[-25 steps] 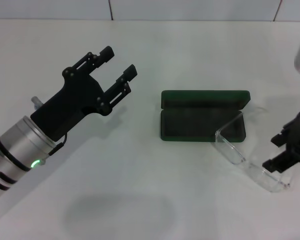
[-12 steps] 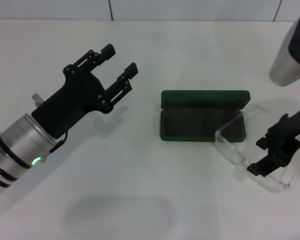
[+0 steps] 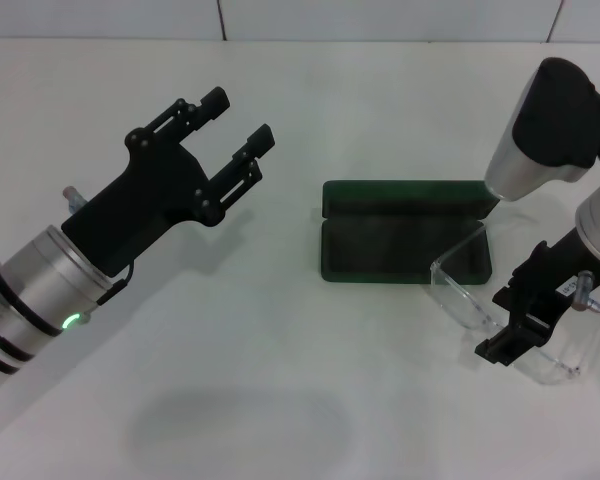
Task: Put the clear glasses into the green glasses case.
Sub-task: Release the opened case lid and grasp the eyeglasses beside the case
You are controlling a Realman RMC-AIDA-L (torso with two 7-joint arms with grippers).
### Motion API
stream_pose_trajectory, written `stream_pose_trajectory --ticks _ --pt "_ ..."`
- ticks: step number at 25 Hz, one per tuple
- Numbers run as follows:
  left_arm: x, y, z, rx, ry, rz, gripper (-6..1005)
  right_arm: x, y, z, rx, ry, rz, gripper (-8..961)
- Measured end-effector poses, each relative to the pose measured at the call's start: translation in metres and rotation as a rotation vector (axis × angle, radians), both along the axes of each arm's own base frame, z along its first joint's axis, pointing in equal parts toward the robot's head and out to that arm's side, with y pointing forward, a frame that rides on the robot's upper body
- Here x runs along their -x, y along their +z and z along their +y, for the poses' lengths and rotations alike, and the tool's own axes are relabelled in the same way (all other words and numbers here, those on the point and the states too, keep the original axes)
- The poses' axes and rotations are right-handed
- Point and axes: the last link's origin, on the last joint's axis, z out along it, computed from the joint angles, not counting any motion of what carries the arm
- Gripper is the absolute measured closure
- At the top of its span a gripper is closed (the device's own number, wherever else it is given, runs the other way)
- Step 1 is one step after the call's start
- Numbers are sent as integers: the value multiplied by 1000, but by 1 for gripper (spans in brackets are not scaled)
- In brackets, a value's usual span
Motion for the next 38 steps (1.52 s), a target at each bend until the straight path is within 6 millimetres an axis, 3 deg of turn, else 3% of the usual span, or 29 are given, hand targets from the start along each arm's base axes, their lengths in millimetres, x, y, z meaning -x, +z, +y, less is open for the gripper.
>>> stream_pose_trajectory --ticks 26,33,38 --pt "1 -2 3 8 8 19 389 0 -13 -2 -13 -22 -39 386" --pt "1 -2 3 7 9 20 390 0 -13 -1 -13 -20 -42 525" --pt "1 -2 3 6 10 18 391 0 -13 -1 -9 -12 -45 568"
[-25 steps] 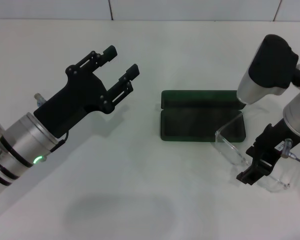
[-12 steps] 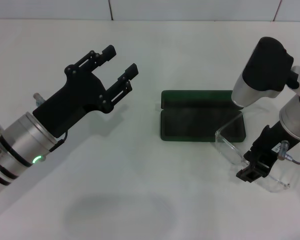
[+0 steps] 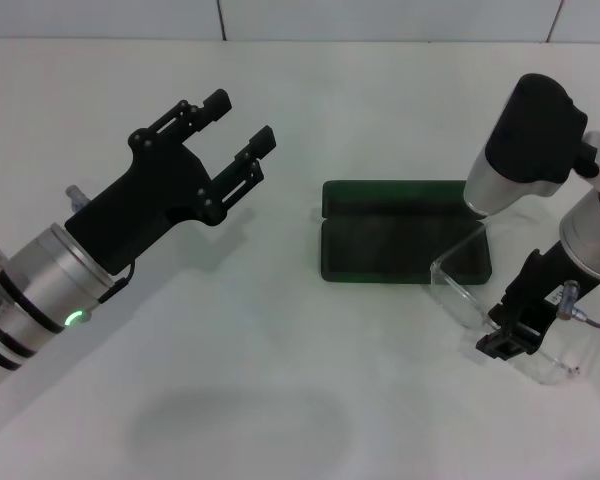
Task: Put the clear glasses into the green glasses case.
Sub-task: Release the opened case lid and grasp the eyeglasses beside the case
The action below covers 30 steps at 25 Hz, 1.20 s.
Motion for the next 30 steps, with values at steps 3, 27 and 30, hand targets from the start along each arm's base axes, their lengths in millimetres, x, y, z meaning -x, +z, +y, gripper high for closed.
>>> stream_pose_trajectory --ticks 3,27,30 --pt "0 0 0 1 -1 1 391 0 -1 -1 9 8 -7 586" --pt "0 1 -1 -3 -5 -6 394 1 4 -7 37 86 16 796" --pt "0 1 -2 -6 -2 -10 394 2 12 -14 55 92 65 799"
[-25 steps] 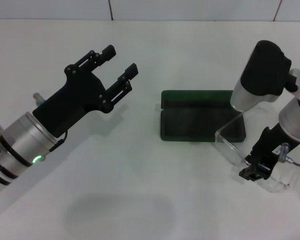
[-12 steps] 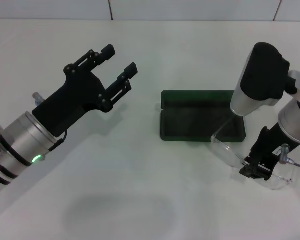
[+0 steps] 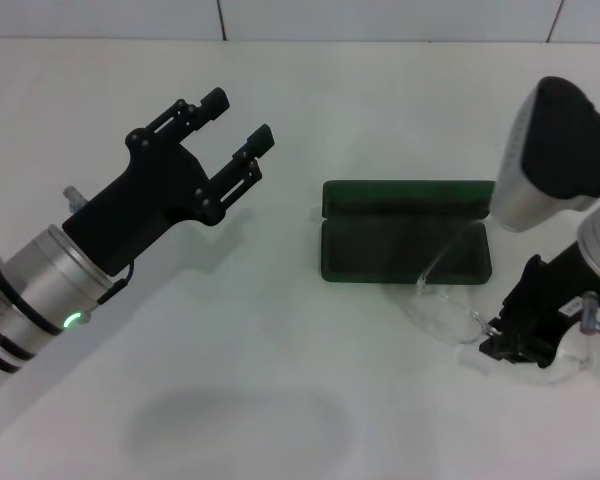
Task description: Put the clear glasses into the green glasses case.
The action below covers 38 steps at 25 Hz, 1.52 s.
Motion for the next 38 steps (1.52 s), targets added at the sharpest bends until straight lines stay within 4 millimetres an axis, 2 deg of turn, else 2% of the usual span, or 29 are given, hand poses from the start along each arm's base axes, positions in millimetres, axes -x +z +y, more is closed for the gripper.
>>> stream_pose_trajectory --ticks 6,13,17,23,28,38 --pt "5 -4 -8 9 17 -1 395 0 17 -6 11 11 97 804" --pt "1 -3 -14 -27 -30 -3 396 -4 56 -13 31 56 327 805" --pt "1 -2 -18 -53 -44 1 396 -13 68 -14 16 76 411 804" --pt "6 2 -13 -73 2 -27 396 -20 65 -8 -10 -7 340 805" --pt "5 2 -13 -73 2 -28 396 -15 54 3 -66 -54 214 694" --pt "5 1 -13 -66 0 -22 396 -7 27 -1 -25 -33 121 606"
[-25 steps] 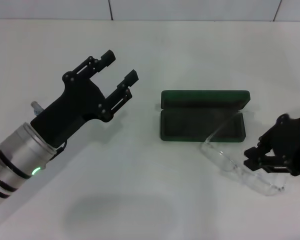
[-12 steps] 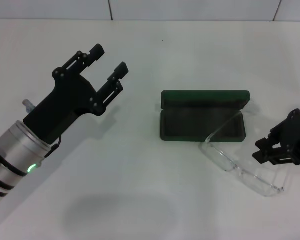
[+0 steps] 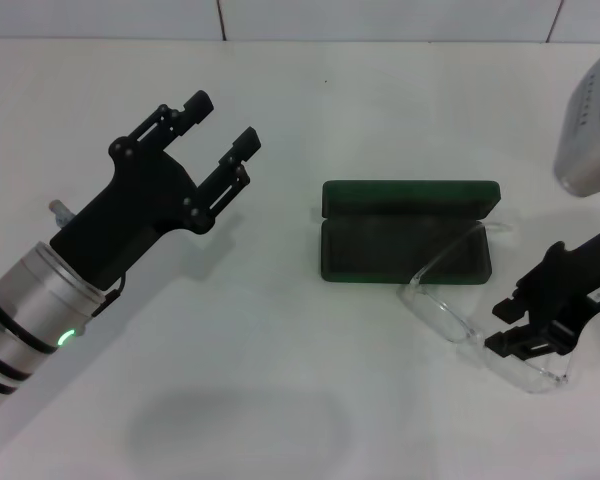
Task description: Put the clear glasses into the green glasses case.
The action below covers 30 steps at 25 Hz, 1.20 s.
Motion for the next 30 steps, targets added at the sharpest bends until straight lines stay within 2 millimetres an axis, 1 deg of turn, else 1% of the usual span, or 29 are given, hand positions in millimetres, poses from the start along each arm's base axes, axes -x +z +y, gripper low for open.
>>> stream_pose_trajectory --ticks 2,7,12,22,26,30 --pt "0 -1 0 3 -1 2 396 1 -5 -1 5 8 -5 589" --pt "0 -1 0 3 -3 1 396 3 -15 -3 16 8 -20 596" --pt "-1 0 0 3 -4 1 396 1 -23 -1 -5 7 -50 601" --pt "0 -1 0 3 0 2 396 2 -45 0 22 1 -100 615" --pt "2 -1 -1 4 5 8 396 4 -51 1 22 11 -107 620" --pt "2 -1 -1 3 5 11 396 4 -52 1 19 14 -108 626"
